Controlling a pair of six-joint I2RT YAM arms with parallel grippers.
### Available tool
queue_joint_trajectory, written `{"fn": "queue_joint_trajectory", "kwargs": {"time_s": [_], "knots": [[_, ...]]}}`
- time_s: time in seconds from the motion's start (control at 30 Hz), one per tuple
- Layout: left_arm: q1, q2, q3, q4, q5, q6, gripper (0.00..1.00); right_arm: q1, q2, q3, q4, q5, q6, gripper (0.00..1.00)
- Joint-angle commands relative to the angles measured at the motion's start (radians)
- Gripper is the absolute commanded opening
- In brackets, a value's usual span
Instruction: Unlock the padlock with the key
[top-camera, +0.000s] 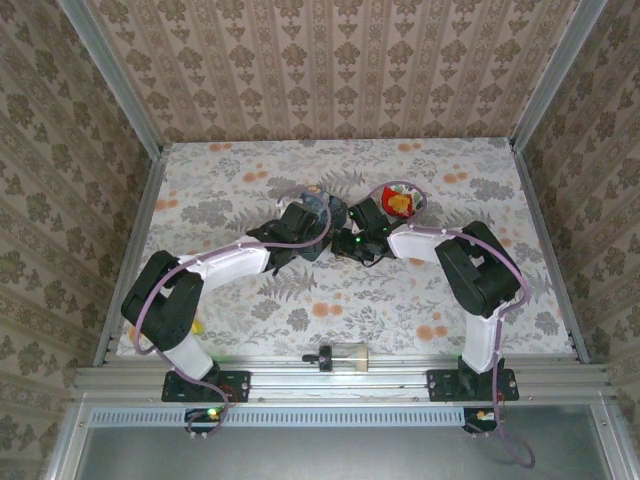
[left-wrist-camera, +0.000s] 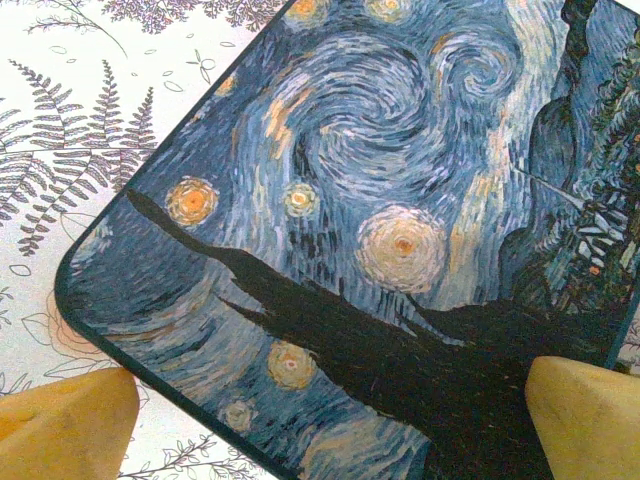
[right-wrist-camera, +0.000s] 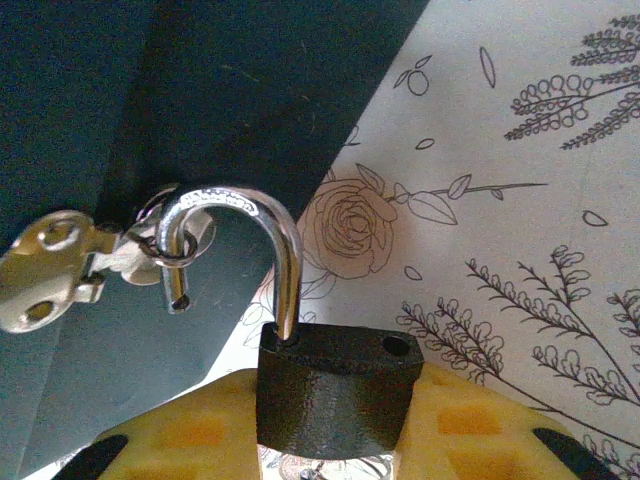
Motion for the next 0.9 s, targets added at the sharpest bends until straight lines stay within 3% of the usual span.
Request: {"fn": "queue_joint_trajectory", "kwargs": {"time_s": [0.0, 0.33, 0.87], "knots": [[0.0, -0.006, -0.035, -0.067, 0.039, 0.004, 0.99, -0.017, 0.018, 0.044, 0.049, 0.014, 0.024, 0.07], [0.007, -0.012, -0.055, -0.04, 0.066, -0.012, 0.92, -0.028, 0.023, 0.041, 0.093, 0.015, 0.069, 0.07], [0.021, -0.031, -0.067, -0.042, 0.078, -0.013, 0.91, -0.045, 0.02, 0.064, 0.092, 0.035, 0.076, 0.07]]}}
